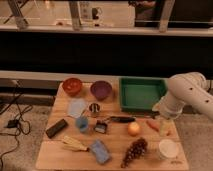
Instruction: Place sponge in metal cup
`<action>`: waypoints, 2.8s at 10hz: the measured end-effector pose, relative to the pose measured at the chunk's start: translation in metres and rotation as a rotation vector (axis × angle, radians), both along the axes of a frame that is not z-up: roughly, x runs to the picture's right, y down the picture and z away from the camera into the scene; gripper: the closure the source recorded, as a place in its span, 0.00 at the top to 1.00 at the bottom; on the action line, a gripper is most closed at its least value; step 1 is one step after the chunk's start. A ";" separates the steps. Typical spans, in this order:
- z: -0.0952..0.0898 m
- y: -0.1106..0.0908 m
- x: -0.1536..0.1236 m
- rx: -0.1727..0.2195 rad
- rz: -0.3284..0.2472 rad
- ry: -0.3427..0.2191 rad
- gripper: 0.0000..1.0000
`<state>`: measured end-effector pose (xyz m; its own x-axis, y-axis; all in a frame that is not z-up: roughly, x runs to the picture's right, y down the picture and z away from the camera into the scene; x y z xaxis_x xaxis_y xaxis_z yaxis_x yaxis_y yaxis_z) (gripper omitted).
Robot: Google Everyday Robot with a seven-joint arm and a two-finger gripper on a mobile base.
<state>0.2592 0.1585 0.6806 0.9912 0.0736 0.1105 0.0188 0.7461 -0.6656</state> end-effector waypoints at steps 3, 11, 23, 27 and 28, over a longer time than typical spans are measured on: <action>-0.004 0.023 -0.024 -0.029 -0.037 -0.178 0.80; 0.001 0.079 -0.070 -0.024 -0.115 -0.319 0.80; -0.016 0.151 -0.105 -0.119 -0.161 -0.376 0.80; 0.022 0.202 -0.150 -0.180 -0.164 -0.421 0.80; 0.027 0.207 -0.160 -0.191 -0.170 -0.429 0.80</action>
